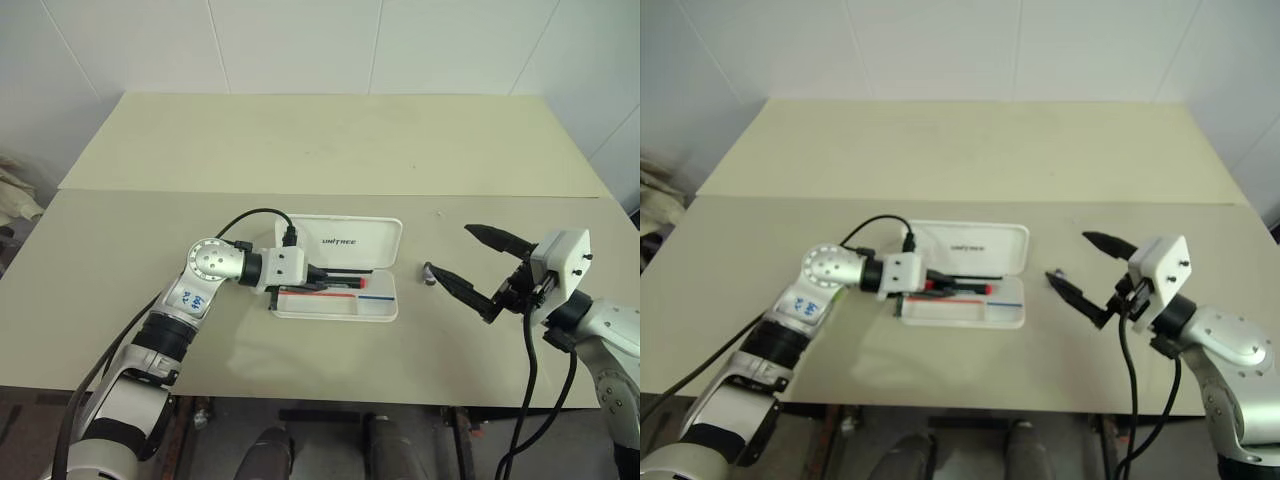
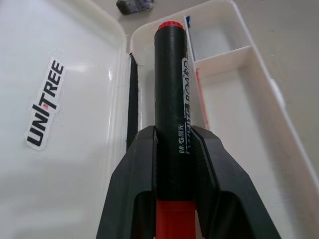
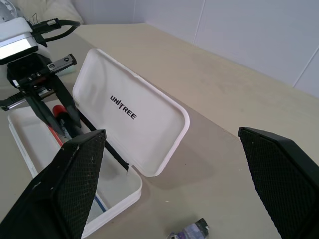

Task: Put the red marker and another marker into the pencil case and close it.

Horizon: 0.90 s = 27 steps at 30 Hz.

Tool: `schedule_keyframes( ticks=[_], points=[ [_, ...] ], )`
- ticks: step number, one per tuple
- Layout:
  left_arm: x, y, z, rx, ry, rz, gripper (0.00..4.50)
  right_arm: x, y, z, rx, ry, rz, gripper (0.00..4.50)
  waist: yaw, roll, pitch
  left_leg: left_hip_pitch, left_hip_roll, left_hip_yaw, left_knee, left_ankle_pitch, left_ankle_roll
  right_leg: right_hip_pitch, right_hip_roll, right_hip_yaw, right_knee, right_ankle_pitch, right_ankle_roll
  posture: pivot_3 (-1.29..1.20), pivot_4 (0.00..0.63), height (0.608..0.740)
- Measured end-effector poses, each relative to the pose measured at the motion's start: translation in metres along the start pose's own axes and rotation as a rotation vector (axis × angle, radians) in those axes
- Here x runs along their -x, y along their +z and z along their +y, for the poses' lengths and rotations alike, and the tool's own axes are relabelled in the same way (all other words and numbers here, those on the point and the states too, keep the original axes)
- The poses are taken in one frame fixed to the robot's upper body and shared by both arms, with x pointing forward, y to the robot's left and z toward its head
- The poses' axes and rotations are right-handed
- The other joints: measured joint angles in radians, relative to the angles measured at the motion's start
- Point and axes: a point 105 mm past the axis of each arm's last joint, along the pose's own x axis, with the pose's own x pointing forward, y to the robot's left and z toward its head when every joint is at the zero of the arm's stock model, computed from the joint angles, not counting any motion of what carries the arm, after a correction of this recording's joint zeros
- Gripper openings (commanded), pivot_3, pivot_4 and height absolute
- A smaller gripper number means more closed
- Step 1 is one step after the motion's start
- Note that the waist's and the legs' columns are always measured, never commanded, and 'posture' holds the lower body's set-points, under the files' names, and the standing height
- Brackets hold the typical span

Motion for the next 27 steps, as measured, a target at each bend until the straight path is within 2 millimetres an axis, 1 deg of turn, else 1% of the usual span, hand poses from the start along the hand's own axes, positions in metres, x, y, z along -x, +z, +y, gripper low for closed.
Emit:
schedule_keyframes(
  ticks=[2,4,7,8,12,13,14,21,24,27],
  points=[
    [0.0,-0.001,0.0,0.004,0.0,0.002,0.6,0.0,0.0,0.0,0.0,-0.001,-0.002,4.5,-0.001,0.0,0.0,0.0,0.0,0.0,0.0,0.0,0.0,0.0,0.0,0.0,0.0,0.0,0.0,0.0,0.15,0.74],
    [-0.002,0.0,0.0,0.009,-0.005,-0.002,1.33,0.0,0.001,0.0,0.001,-0.001,-0.009,4.5,-0.001,0.0,0.0,0.0,0.0,0.0,0.0,0.0,0.0,0.0,0.0,0.0,0.0,0.0,0.0,0.0,0.15,0.74],
    [-0.001,0.002,0.001,0.017,-0.003,-0.006,2.12,-0.001,0.001,0.001,0.005,0.0,-0.016,4.5,0.0,0.0,0.0,0.0,0.0,0.0,0.0,0.0,0.0,0.0,0.0,0.0,0.0,0.0,0.0,0.0,0.15,0.74],
    [-0.001,0.004,0.002,0.022,-0.001,-0.015,2.5,-0.001,0.001,0.001,0.005,0.002,-0.018,4.5,-0.001,0.0,0.0,0.0,0.0,0.0,0.0,0.0,0.0,0.0,0.0,0.0,0.0,0.0,0.0,0.0,0.15,0.74],
    [-0.007,0.022,-0.002,0.017,-0.039,-0.085,3.82,-0.004,-0.001,0.005,-0.004,0.019,-0.019,4.5,0.0,0.0,0.0,0.0,0.0,0.0,0.0,0.0,0.0,0.0,0.0,0.0,0.0,0.0,0.0,0.0,0.15,0.74],
    [-0.007,0.024,-0.003,0.013,-0.045,-0.092,4.22,-0.005,-0.001,0.005,-0.006,0.021,-0.02,4.5,0.0,0.0,0.0,0.0,0.0,0.0,0.0,0.0,0.0,0.0,0.0,0.0,0.0,0.0,0.0,0.0,0.15,0.74],
    [-0.008,0.025,-0.004,0.011,-0.047,-0.094,4.48,-0.005,-0.001,0.005,-0.006,0.021,-0.021,4.5,-0.001,0.0,0.0,0.0,0.0,0.0,0.0,0.0,0.0,0.0,0.0,0.0,0.0,0.0,0.0,0.0,0.15,0.74],
    [-0.008,0.024,-0.012,0.019,-0.053,-0.103,4.48,-0.007,0.001,0.003,0.001,0.017,-0.034,4.5,-0.001,0.0,0.0,0.001,0.0,0.0,0.0,0.0,0.0,0.0,0.0,0.0,0.001,0.0,0.0,0.0,0.15,0.74],
    [-0.008,0.028,-0.014,0.011,-0.046,-0.122,4.48,-0.008,0.0,0.003,-0.009,0.019,-0.037,4.5,-0.001,0.0,0.0,0.0,0.0,0.0,0.0,0.0,0.0,0.0,0.0,0.0,0.001,0.0,0.0,0.0,0.15,0.74],
    [-0.001,0.036,-0.014,0.013,-0.011,-0.167,4.48,-0.012,-0.002,0.005,-0.024,0.028,-0.042,4.5,-0.003,0.0,0.0,0.001,0.0,0.0,0.0,0.0,0.0,0.0,0.0,0.0,0.001,0.0,0.0,0.0,0.15,0.74]
  ],
)
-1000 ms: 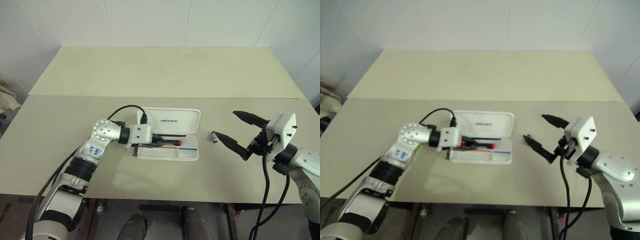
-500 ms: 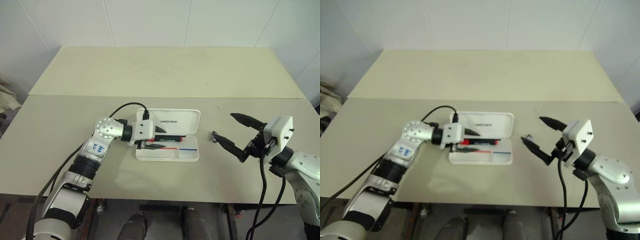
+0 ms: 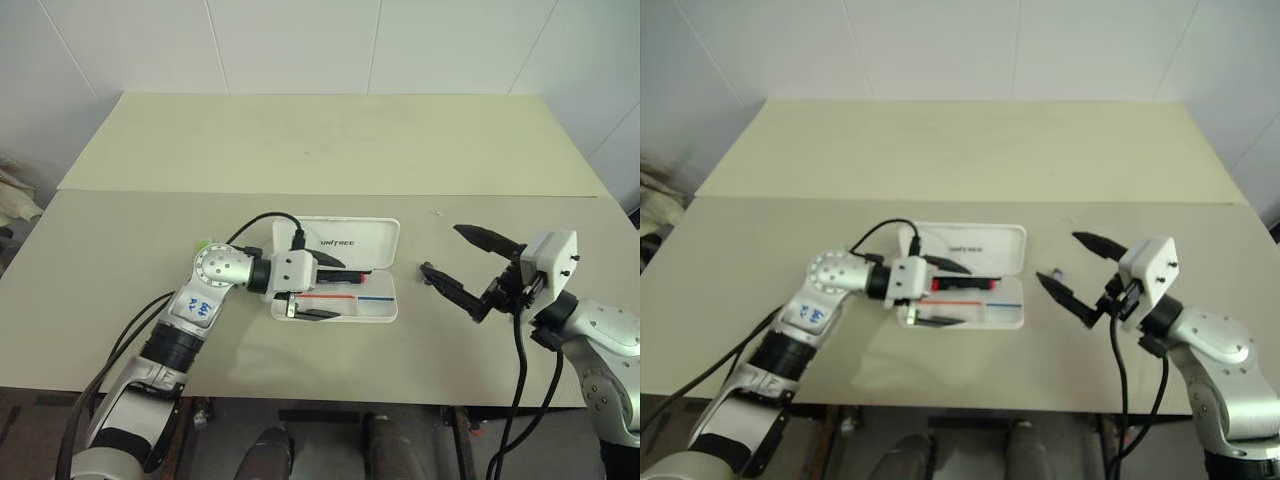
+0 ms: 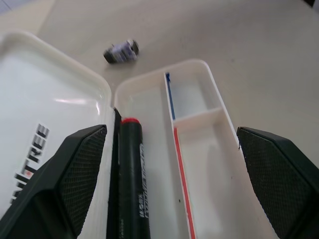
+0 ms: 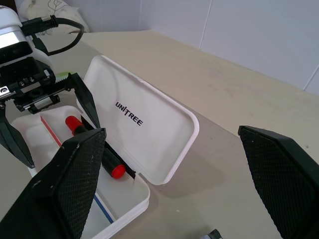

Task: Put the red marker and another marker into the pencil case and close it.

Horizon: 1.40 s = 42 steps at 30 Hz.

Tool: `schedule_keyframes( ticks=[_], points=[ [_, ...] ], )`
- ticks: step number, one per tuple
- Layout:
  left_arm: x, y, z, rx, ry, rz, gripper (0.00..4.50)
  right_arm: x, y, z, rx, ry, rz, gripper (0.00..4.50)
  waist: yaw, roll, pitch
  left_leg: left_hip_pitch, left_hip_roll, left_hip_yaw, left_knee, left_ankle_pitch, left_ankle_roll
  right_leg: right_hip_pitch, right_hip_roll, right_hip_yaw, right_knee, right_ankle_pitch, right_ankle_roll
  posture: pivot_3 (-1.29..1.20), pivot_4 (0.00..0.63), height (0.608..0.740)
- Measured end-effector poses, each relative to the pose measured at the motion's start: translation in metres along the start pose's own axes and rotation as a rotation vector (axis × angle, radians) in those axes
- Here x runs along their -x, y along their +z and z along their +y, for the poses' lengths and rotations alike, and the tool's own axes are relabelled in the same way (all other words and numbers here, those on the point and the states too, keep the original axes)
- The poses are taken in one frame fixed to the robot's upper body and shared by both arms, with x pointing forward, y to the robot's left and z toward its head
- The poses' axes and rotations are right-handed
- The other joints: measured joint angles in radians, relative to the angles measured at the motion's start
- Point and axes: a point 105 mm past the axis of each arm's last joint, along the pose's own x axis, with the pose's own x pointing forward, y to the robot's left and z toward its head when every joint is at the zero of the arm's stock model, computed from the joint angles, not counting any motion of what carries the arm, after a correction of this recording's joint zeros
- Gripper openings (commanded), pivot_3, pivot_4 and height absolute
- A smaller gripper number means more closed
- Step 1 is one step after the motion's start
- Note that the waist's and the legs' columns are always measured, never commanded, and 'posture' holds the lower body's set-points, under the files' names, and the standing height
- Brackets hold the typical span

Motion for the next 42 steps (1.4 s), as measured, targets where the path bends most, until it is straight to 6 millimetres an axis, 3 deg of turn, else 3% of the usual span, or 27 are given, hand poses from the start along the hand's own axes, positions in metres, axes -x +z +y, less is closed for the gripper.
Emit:
schedule_keyframes(
  ticks=[8,14,17,20,23,28,35,42],
  points=[
    [0.034,0.019,-0.022,0.126,0.081,-0.049,4.48,-0.013,-0.004,0.004,-0.029,0.057,-0.01,4.5,0.0,0.0,0.0,0.0,0.0,0.0,0.0,0.0,0.0,0.0,0.0,0.001,0.001,0.0,0.0,0.0,0.15,0.74],
    [0.062,0.025,-0.015,0.221,0.472,-0.043,4.48,-0.027,-0.007,0.003,-0.048,0.122,-0.018,4.5,0.003,0.0,0.0,0.0,0.0,0.0,0.0,0.0,0.0,0.0,0.0,0.001,0.0,0.0,-0.001,0.0,0.15,0.74],
    [0.091,0.011,-0.012,0.338,0.8,0.008,4.48,-0.032,-0.009,0.002,-0.049,0.15,-0.015,4.5,-0.001,0.0,0.0,0.001,0.001,0.001,0.0,0.0,0.0,-0.001,0.001,0.001,0.0,0.0,-0.001,0.0,0.15,0.74],
    [0.119,-0.013,-0.027,0.444,1.012,0.15,4.48,-0.036,-0.009,0.002,-0.049,0.177,-0.02,4.5,0.001,0.0,0.0,0.001,0.002,0.001,0.0,0.0,0.0,-0.001,0.002,0.001,0.001,0.0,-0.001,0.0,0.15,0.74],
    [0.135,-0.036,-0.047,0.508,1.138,0.304,4.48,-0.041,-0.01,0.001,-0.051,0.202,-0.021,4.5,0.002,0.0,0.0,0.001,0.002,0.001,0.0,0.0,0.0,0.0,0.002,0.001,0.0,0.001,-0.002,0.0,0.15,0.74],
    [0.153,-0.051,-0.059,0.616,1.33,0.401,4.48,-0.047,-0.009,-0.001,-0.044,0.225,-0.029,4.5,0.005,0.0,0.0,0.001,0.002,0.001,0.001,0.0,-0.001,0.001,0.002,0.001,-0.001,0.003,-0.002,0.0,0.15,0.74],
    [0.158,-0.059,-0.055,0.712,1.417,0.429,4.48,-0.047,-0.008,0.0,-0.041,0.239,-0.029,4.5,0.003,0.0,0.0,0.001,0.003,0.001,0.001,0.0,-0.001,0.001,0.003,0.001,-0.002,0.004,-0.002,0.0,0.15,0.74],
    [0.144,-0.069,-0.046,0.787,1.405,0.423,4.48,-0.047,-0.007,0.001,-0.037,0.243,-0.03,4.5,0.0,0.0,0.0,0.001,0.003,0.002,0.001,0.0,-0.001,0.001,0.004,0.001,-0.003,0.004,-0.002,0.0,0.15,0.74]
  ],
)
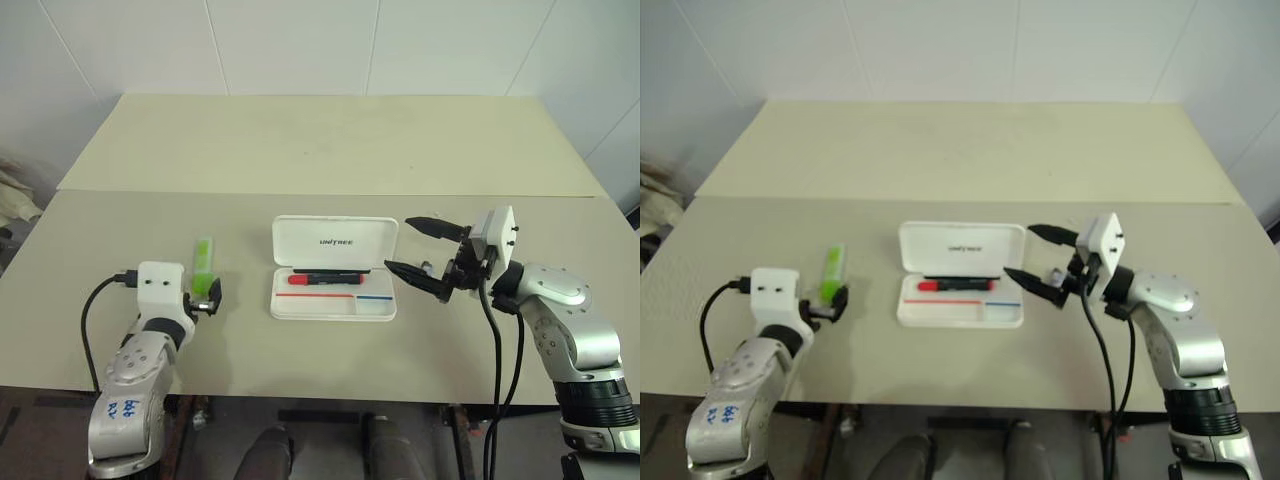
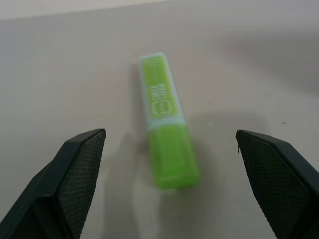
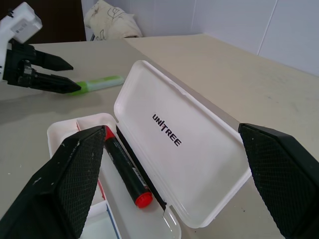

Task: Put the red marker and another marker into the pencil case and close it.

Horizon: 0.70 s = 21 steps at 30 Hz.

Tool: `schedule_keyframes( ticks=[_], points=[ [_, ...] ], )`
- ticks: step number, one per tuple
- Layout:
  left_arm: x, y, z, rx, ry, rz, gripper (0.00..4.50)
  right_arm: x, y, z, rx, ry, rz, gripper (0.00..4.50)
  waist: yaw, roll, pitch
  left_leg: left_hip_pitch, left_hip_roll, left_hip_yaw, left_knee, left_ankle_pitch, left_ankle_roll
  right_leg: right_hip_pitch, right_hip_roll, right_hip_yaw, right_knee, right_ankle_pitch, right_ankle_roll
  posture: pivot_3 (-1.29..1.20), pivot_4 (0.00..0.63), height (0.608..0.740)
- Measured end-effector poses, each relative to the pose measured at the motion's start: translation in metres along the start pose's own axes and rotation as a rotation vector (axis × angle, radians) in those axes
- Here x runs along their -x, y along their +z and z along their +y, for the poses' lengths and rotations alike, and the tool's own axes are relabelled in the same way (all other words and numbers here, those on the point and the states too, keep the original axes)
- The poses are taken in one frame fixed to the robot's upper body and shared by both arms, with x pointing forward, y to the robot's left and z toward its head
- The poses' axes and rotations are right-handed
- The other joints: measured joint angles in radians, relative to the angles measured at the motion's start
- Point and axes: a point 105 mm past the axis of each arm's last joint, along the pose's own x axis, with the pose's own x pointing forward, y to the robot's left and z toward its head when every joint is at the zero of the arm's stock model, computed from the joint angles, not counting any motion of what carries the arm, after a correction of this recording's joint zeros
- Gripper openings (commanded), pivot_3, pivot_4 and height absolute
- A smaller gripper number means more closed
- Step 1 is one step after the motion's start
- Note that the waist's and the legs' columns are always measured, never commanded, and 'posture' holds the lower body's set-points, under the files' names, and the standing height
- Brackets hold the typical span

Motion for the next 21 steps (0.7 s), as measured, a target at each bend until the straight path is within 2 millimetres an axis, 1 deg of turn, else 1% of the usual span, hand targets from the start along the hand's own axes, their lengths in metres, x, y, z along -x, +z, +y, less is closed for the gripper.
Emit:
schedule_keyframes(
  ticks=[2,5,17,20,21],
  points=[
    [-0.006,-0.004,-0.003,0.045,0.0,0.02,4.48,0.0,0.0,0.0,-0.002,-0.002,0.001,4.5,0.002,0.0,0.0,0.0,0.0,0.0,0.0,0.0,0.0,0.0,0.0,0.0,0.0,0.0,0.0,0.0,0.15,0.74],
    [-0.009,-0.011,-0.005,0.069,-0.006,0.05,4.48,0.0,0.002,0.001,0.004,0.0,-0.002,4.5,0.002,0.0,0.0,0.0,0.0,0.0,0.0,0.0,0.0,0.0,0.0,0.0,-0.001,0.0,0.0,0.0,0.15,0.74],
    [-0.017,-0.009,0.0,0.071,-0.02,0.077,4.48,0.0,0.003,0.003,0.002,-0.017,0.004,4.5,0.001,0.0,0.0,0.001,0.002,0.0,0.001,0.001,-0.001,0.0,0.002,0.0,-0.001,0.004,-0.001,0.0,0.15,0.74],
    [-0.019,-0.008,0.001,0.067,-0.021,0.083,3.9,0.0,0.004,0.003,0.006,-0.021,0.002,4.5,0.0,0.0,0.0,0.001,0.005,0.001,0.001,0.002,-0.003,0.001,0.006,0.001,-0.002,0.006,-0.002,0.0,0.15,0.74],
    [-0.02,-0.008,0.0,0.07,-0.023,0.085,3.59,-0.001,0.004,0.003,0.007,-0.022,0.001,4.5,0.0,0.0,0.0,0.002,0.006,0.001,0.001,0.003,-0.003,0.001,0.007,0.001,-0.002,0.006,-0.003,0.0,0.15,0.74]
  ],
)
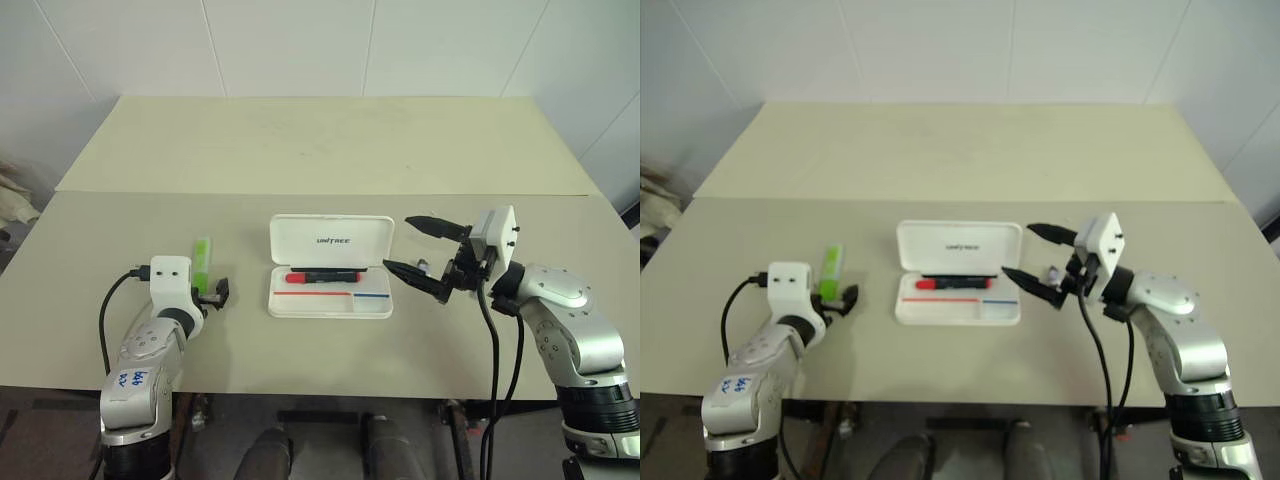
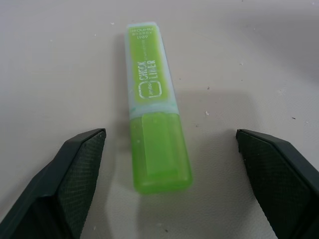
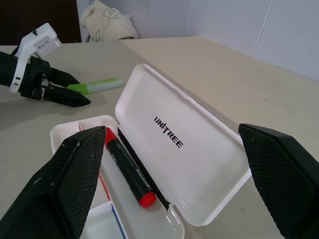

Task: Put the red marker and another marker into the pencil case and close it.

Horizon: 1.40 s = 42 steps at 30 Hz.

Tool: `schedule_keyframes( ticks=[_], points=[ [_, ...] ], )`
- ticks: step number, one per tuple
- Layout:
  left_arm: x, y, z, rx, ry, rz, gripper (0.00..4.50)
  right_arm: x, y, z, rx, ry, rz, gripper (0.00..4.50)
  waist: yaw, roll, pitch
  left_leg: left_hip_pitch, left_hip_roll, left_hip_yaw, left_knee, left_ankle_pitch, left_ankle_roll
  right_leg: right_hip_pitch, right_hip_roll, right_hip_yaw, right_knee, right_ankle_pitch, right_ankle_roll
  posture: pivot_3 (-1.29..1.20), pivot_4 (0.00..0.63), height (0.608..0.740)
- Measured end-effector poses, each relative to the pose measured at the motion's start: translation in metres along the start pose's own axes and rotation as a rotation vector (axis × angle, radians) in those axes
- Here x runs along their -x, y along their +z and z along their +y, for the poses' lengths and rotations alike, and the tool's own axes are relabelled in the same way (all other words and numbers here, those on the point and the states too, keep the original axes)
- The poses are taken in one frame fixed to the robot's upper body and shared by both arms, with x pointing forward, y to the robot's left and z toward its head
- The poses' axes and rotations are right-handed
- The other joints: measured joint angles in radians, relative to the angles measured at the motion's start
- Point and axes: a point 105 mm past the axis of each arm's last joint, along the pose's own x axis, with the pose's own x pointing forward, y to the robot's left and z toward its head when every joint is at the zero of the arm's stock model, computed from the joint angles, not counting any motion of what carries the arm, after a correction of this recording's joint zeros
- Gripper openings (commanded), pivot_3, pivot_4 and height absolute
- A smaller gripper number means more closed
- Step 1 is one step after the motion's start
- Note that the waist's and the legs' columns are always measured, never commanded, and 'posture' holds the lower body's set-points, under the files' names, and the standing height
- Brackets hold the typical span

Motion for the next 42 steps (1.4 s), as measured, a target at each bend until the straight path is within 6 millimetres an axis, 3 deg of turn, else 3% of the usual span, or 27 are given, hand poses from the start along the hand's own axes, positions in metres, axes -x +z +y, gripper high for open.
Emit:
schedule_keyframes(
  ticks=[8,21,28,35,40,42],
  points=[
    [0.0,-0.002,0.009,0.049,0.031,0.017,1.11,0.0,0.0,-0.002,0.001,-0.016,0.0,4.5,-0.018,0.0,0.0,0.001,0.004,0.001,0.0,0.002,-0.004,0.0,0.004,0.001,0.0,0.002,-0.002,0.0,0.15,0.74],
    [-0.005,0.008,0.01,0.148,0.053,-0.049,1.11,0.0,0.0,-0.003,0.002,-0.026,-0.001,4.5,-0.02,0.0,0.0,0.0,0.004,0.001,0.0,0.004,-0.004,0.0,0.004,0.001,-0.002,0.004,-0.002,0.0,0.15,0.74],
    [-0.003,0.055,0.001,-0.03,-0.098,-0.277,1.11,0.0,0.0,-0.002,0.002,-0.02,0.0,4.5,-0.02,-0.001,0.0,-0.001,0.004,0.002,-0.002,0.004,-0.004,0.0,0.004,0.001,-0.006,0.004,-0.002,0.0,0.15,0.74],
    [0.0,0.079,0.016,-0.072,-0.163,-0.404,1.11,0.015,-0.007,-0.004,-0.005,-0.036,0.041,4.5,-0.019,-0.001,0.0,-0.002,0.004,0.002,-0.003,0.003,-0.003,0.0,0.004,0.001,-0.007,0.004,-0.002,0.0,0.15,0.74],
    [0.013,0.115,0.015,-0.19,-0.296,-0.547,1.11,0.034,0.007,-0.005,0.028,-0.034,0.051,4.5,-0.018,-0.001,0.001,-0.002,0.004,0.003,-0.002,0.003,-0.003,0.0,0.004,0.001,-0.007,0.004,-0.001,0.0,0.15,0.74],
    [0.018,0.122,0.003,-0.214,-0.423,-0.573,1.11,0.037,0.013,0.006,0.026,0.016,0.051,4.5,-0.017,-0.001,0.001,-0.002,0.005,0.002,-0.003,0.003,-0.003,0.0,0.004,0.001,-0.007,0.004,-0.001,0.0,0.15,0.74]
  ],
)
